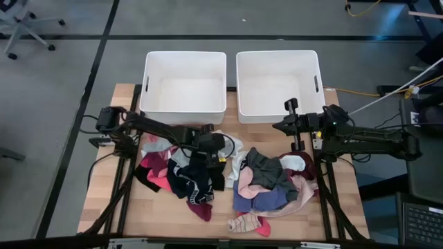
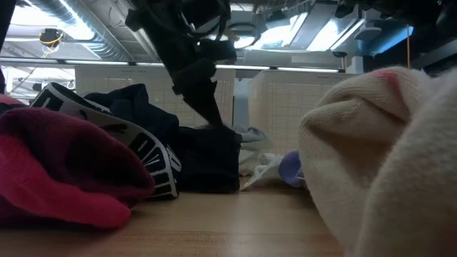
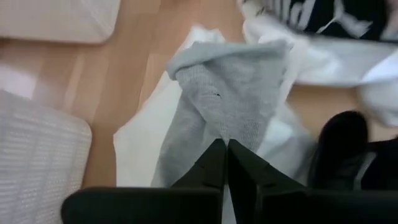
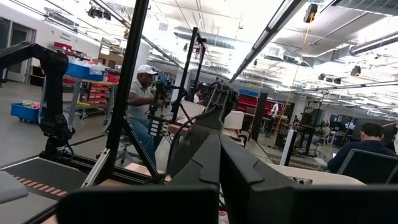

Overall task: Sort clothes
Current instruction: Put the right gray sock into the left white laundry bin

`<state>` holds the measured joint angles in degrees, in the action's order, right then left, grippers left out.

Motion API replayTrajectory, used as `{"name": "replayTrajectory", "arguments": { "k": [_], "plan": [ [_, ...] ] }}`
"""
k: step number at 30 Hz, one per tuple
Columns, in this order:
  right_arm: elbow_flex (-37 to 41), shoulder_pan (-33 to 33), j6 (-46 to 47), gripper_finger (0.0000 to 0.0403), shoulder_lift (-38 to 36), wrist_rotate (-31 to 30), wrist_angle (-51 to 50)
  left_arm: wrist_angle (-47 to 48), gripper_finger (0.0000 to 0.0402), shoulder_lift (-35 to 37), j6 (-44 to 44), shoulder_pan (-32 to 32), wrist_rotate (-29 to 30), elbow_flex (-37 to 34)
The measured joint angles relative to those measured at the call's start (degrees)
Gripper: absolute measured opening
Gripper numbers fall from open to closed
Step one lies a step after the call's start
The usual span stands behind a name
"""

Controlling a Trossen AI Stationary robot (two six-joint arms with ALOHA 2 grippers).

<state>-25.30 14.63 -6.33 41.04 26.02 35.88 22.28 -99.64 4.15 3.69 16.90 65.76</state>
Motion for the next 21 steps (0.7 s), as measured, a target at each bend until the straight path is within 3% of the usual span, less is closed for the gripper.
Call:
{"name": "replayTrajectory", "arguments": {
  "k": [5,16,21],
  "plan": [
    [0.00,0.00,0.00,0.0005,0.00,-0.03,-0.01,0.38,0.0002,4.18,-1.82,1.66,1.22,1.61],
    [0.00,0.00,0.00,0.0005,0.00,-0.07,-0.19,-1.13,0.0004,20.47,-10.69,2.96,16.48,4.42],
    [0.00,0.00,0.00,0.0005,0.00,-0.07,-0.20,-4.05,0.0002,28.02,-13.74,1.75,18.35,4.44]
  ]
}}
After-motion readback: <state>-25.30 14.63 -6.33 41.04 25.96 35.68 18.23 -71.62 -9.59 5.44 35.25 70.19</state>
